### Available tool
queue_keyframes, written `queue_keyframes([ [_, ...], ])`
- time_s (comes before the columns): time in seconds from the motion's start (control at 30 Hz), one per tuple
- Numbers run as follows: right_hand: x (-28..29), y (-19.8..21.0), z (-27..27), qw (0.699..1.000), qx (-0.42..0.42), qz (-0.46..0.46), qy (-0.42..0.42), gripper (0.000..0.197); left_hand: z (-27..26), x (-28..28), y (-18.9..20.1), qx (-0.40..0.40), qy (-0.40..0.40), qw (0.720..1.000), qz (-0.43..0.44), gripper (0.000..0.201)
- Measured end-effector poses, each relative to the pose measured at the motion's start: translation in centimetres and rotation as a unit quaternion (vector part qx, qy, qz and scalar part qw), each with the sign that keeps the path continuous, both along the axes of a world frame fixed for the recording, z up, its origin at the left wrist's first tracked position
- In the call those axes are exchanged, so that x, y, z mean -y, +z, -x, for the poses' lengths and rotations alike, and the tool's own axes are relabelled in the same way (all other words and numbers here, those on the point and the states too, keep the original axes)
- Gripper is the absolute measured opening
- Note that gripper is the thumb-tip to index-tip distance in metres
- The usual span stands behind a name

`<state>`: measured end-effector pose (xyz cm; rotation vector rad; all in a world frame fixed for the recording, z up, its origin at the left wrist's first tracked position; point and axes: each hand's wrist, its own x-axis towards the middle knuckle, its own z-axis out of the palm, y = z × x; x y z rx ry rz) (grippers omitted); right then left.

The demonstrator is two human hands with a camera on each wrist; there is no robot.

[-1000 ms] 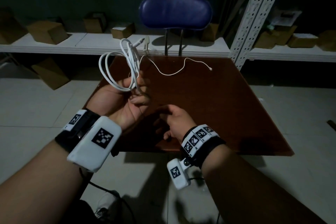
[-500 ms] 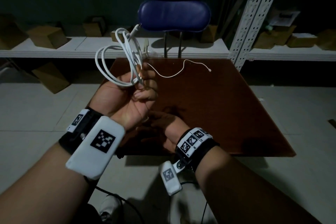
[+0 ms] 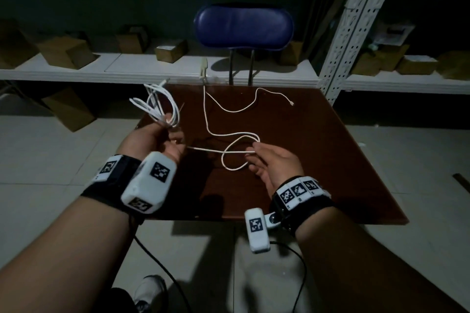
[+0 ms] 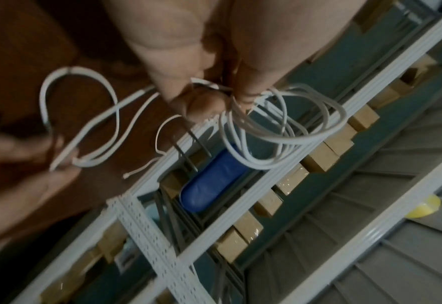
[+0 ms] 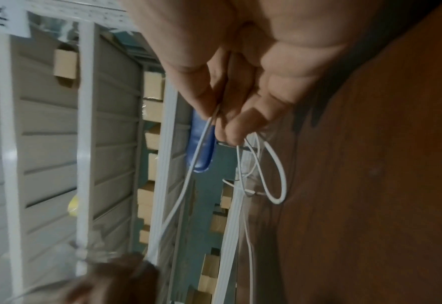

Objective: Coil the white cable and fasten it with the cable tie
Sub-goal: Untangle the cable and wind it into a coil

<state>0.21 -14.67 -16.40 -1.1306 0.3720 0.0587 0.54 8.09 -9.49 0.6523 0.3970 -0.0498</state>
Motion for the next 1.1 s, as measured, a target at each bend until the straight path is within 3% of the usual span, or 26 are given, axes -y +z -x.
queue_keyframes([
  [0.07, 0.6, 0.1, 0.2, 0.999, 0.021, 0.028, -0.006, 0.009, -0.2, -0.5, -1.0, -0.022, 0.002, 1.000, -0.012, 0.036],
  [0.17, 1.0, 0.5, 0.7, 0.996, 0.050, 0.073, 0.006, 0.005, 0.0, -0.5, -1.7, -0.056, -0.068, 0.979, -0.182, 0.038],
  [0.23, 1.4, 0.8, 1.1, 0.992, 0.069, 0.107, 0.013, 0.007, 0.1, -0.7, -1.8, -0.089, -0.058, 0.942, -0.319, 0.030],
  [0.33, 2.0, 1.7, 1.8, 0.986, 0.095, 0.134, 0.027, 0.009, -0.2, -1.1, -1.9, -0.095, -0.028, 0.883, -0.459, 0.020],
  [0.4, 2.4, 2.5, 2.4, 0.980, 0.120, 0.154, 0.042, 0.010, -0.1, -0.7, -2.2, -0.090, -0.031, 0.823, -0.561, 0.020],
  [0.53, 3.3, 3.7, 3.2, 0.972, 0.156, 0.169, 0.042, 0.012, 0.3, 0.8, -2.6, -0.067, 0.006, 0.760, -0.646, 0.032],
  [0.63, 4.0, 4.0, 3.3, 0.971, 0.167, 0.171, 0.025, 0.014, 0.5, 1.8, -2.6, -0.029, -0.027, 0.715, -0.698, 0.032],
  [0.77, 5.0, 4.1, 3.0, 0.974, 0.167, 0.156, -0.006, 0.037, 0.8, 3.3, -2.8, 0.032, -0.081, 0.644, -0.760, 0.026],
  [0.9, 6.0, 3.4, 2.3, 0.972, 0.136, 0.187, -0.037, 0.036, 1.3, 5.0, -3.3, 0.072, -0.144, 0.615, -0.772, 0.021],
  [1.0, 6.5, 2.3, 1.9, 0.976, 0.077, 0.198, -0.041, 0.031, 1.7, 6.1, -3.7, 0.081, -0.173, 0.617, -0.763, 0.021],
  [1.1, 6.2, 1.1, 1.9, 0.991, 0.014, 0.130, -0.038, 0.029, 1.7, 6.3, -4.1, 0.068, -0.170, 0.626, -0.758, 0.022],
])
